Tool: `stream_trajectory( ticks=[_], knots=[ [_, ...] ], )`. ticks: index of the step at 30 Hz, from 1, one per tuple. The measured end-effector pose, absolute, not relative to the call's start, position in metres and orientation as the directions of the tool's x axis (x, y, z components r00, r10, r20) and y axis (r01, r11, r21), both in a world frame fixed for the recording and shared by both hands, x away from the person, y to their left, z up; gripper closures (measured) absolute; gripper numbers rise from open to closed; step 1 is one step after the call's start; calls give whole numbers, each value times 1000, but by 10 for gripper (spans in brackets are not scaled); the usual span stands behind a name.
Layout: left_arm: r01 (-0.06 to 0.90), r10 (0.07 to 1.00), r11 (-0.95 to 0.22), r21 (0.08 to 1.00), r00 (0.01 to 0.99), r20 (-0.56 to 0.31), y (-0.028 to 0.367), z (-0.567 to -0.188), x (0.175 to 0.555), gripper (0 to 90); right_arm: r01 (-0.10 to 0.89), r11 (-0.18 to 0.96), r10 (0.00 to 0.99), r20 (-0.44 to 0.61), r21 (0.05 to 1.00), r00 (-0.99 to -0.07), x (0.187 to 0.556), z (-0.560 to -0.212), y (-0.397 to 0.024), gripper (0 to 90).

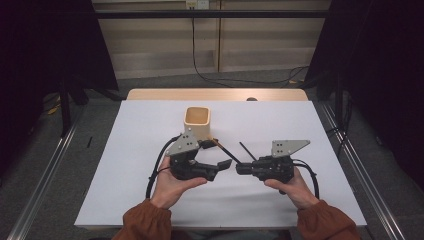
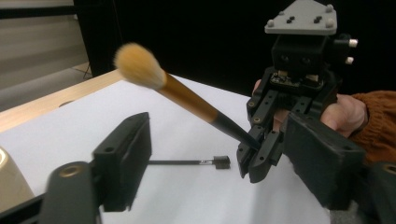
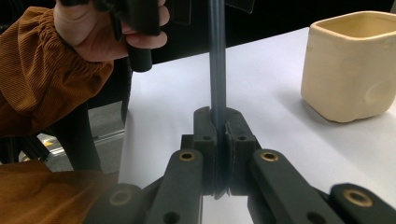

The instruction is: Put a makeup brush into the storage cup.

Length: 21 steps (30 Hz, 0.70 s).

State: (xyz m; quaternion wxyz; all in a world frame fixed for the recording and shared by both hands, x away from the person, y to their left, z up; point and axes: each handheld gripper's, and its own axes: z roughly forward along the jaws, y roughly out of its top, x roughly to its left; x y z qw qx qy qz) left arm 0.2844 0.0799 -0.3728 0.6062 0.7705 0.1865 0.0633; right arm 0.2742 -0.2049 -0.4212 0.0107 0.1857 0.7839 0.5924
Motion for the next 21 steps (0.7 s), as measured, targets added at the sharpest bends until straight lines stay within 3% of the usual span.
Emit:
stream_trajectory(
  ticks=[2,3,12,14,21],
  knots=[
    [231,374,-175,957,915,-152,82,-372,286,347,278,232,304,202,932,-931,274,-422,-205,854],
    [240,370,-171,956,915,-163,83,-372,286,436,279,235,306,201,931,-930,274,-422,-205,854],
    [283,377,-134,950,901,-215,84,-375,288,613,280,243,299,203,929,-933,274,-423,-203,854],
    [276,371,-137,951,905,-210,83,-375,287,687,283,245,302,204,927,-931,274,-424,-203,854],
    [292,344,-137,947,910,-230,83,-373,288,739,284,246,301,206,926,-931,276,-425,-203,853]
  ],
)
